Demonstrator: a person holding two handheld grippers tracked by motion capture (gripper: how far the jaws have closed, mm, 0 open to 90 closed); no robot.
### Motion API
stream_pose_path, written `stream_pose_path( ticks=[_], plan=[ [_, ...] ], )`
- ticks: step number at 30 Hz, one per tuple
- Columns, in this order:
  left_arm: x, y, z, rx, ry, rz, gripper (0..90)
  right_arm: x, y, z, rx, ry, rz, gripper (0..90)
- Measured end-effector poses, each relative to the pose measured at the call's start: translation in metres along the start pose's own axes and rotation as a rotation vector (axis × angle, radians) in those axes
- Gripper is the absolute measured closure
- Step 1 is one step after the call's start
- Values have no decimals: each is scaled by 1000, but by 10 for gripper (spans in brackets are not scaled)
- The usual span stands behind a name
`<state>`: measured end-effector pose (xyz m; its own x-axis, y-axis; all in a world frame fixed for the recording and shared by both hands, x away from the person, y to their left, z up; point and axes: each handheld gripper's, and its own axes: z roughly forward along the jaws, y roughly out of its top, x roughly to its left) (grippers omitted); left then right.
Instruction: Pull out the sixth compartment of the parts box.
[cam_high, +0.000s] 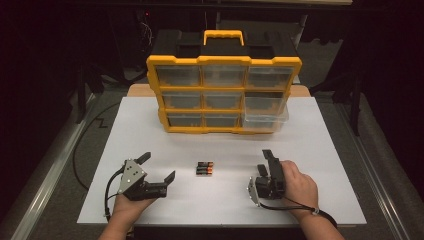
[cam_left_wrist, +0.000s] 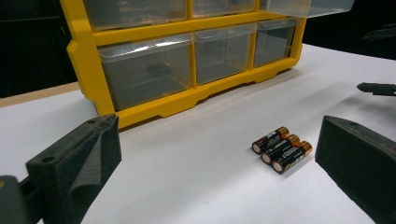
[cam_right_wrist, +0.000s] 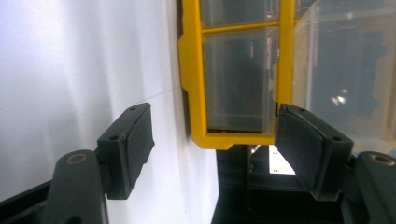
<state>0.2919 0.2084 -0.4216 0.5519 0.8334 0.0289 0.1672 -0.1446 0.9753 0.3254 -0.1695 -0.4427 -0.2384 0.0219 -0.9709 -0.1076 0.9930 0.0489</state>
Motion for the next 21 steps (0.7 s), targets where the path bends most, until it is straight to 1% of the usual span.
stream_pose_path(
  ticks=[1, 2, 3, 4, 8, 11, 14, 16, 20, 21],
  plan=[
    [0, 0, 0, 1, 0, 2, 13, 0, -1, 2, -9, 6, -1, 273],
    [0, 0, 0, 1, 0, 2, 14, 1, -1, 2, 4, 23, 7, 266],
    [0, 0, 0, 1, 0, 2, 14, 2, -2, 2, 5, 26, 11, 256],
    [0, 0, 0, 2, 1, 2, 14, 2, -3, 2, -9, 21, 6, 246],
    [1, -1, 0, 3, 1, -1, 13, 2, -4, 2, -10, 23, 21, 197],
    [1, -1, 0, 4, -1, -2, 14, 1, -3, 2, -16, 28, 19, 175],
    [1, -1, 1, 4, -2, -2, 14, 2, -3, 2, -17, 38, 45, 154],
    [1, -1, 0, 4, -1, -1, 14, 2, -3, 4, -28, 26, 39, 121],
    [1, -1, 0, 3, 1, -4, 14, 1, -3, 3, -27, 42, 59, 72],
    [1, -1, 0, 3, 1, -4, 13, 0, -3, 3, -32, 44, 62, 46]
  ],
)
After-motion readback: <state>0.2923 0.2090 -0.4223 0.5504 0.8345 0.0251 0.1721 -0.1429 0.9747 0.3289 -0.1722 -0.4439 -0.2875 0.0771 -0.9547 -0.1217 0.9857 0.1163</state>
